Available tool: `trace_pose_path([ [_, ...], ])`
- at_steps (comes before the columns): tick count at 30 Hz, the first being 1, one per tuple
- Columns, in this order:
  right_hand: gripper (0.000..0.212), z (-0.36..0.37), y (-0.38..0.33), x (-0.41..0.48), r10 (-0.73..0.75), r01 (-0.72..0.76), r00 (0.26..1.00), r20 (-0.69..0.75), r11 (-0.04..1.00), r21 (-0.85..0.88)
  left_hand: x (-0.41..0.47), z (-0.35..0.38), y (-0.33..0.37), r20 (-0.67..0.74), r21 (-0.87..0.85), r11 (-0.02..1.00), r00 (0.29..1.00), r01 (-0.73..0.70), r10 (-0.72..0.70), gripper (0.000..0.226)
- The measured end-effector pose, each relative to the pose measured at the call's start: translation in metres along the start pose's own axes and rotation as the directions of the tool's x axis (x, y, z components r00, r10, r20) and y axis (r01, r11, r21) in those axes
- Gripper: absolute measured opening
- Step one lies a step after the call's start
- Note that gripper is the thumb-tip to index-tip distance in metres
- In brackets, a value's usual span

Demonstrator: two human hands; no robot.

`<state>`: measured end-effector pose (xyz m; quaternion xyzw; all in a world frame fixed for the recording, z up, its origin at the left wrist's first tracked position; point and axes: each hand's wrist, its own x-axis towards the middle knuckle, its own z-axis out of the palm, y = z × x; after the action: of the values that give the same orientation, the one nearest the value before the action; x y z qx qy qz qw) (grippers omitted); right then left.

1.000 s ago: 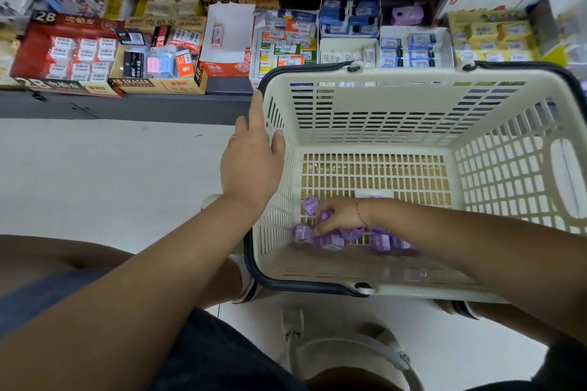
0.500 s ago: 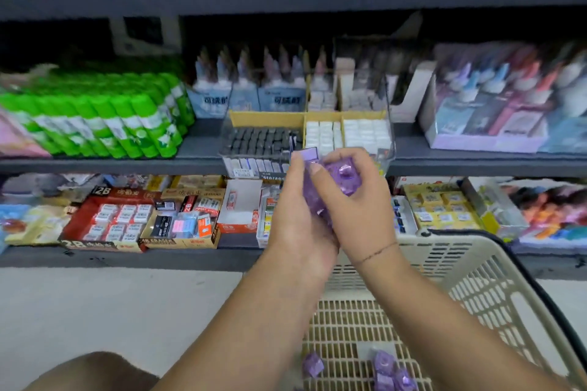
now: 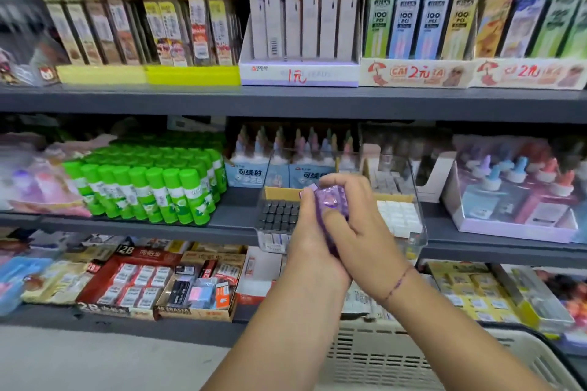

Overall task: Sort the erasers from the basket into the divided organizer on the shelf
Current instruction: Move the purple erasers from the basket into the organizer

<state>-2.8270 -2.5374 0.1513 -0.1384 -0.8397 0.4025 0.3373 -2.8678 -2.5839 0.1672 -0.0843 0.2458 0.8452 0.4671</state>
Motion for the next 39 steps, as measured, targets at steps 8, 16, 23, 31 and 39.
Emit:
trace_pose_path([
  [8, 0.044, -0.003, -0.001, 0.049, 0.183, -0.218, 0.976, 0.122, 0.875, 0.433, 0.025, -0.013, 0.042, -0.207, 0.082, 0.995, 0.975, -0.063, 0.079, 0.038],
  [16, 0.019, 0.016, 0.045, 0.146, 0.495, -0.556, 0.813, 0.307, 0.817, 0.153, 0.023, -0.036, 0.101, -0.331, 0.000, 0.987, 0.931, -0.161, 0.152, 0.036],
  [23, 0.034, 0.063, 0.080, 0.178, 0.637, -0.590, 0.684, 0.354, 0.770, -0.243, 0.025, -0.044, 0.114, -0.364, 0.041, 0.987, 0.918, -0.153, 0.157, 0.037],
  [31, 0.062, 0.080, 0.074, 0.183, 0.677, -0.486, 0.707, 0.205, 0.675, -0.555, 0.024, -0.053, 0.126, -0.375, 0.029, 0.987, 0.913, -0.161, 0.160, 0.038],
  [39, 0.053, 0.075, 0.066, 0.186, 0.706, -0.441, 0.653, 0.275, 0.649, -0.620, 0.023, -0.054, 0.125, -0.377, 0.039, 0.984, 0.909, -0.175, 0.177, 0.038],
])
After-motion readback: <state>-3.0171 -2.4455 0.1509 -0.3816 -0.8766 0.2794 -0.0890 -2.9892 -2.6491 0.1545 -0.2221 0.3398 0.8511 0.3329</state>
